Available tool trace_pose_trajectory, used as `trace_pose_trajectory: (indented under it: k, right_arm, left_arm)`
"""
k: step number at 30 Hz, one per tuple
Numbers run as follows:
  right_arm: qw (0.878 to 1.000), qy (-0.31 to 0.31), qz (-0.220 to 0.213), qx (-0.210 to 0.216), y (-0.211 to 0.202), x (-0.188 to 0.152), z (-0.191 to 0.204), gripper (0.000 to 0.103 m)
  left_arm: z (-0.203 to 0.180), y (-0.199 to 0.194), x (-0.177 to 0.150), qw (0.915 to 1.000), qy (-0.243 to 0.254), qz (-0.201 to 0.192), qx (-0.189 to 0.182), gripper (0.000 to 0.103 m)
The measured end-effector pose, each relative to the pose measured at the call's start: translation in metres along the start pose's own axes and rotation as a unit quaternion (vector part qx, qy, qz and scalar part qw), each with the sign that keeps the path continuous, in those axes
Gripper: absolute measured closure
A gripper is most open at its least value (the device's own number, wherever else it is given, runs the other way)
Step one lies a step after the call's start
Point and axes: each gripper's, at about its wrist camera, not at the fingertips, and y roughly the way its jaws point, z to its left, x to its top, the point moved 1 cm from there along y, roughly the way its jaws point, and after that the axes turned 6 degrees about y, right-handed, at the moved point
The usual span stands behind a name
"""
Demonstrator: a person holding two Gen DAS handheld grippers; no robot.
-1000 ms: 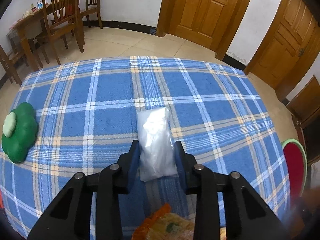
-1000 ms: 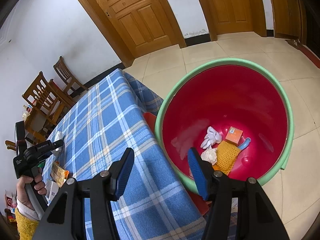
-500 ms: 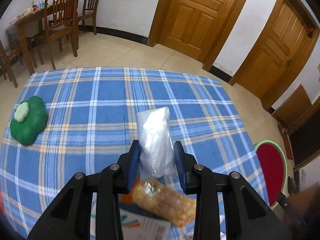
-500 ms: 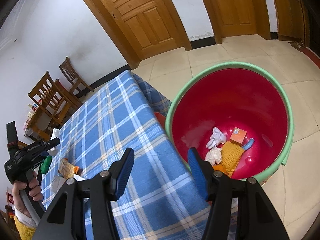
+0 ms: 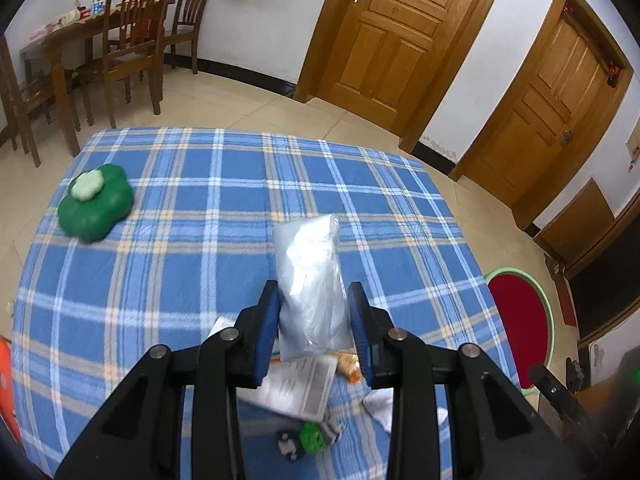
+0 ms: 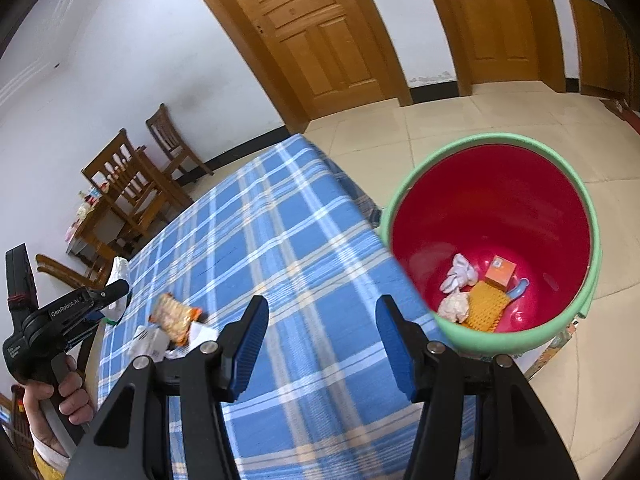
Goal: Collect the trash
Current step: 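Grasp the white tissue with the right gripper while the left gripper holds the clear bag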
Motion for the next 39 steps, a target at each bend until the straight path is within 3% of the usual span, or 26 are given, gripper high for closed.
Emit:
trace_pose_trajectory:
  k: [16, 39]
  right_arm:
    - [0.998, -0.044, 0.037, 0.027, 0.008, -0.036, 0.047, 0.044]
    - [0.990, -0.094, 0.104, 0.025, 0.056, -0.073, 0.092, 0.044]
  left_arm:
    - [0.039, -0.034, -0.042, 0.9991, -0.038, -0.005, 0.018, 0.068]
    - [0.074, -0.028, -0.067, 0.9975, -0.066, 0.006, 0.025, 0.068]
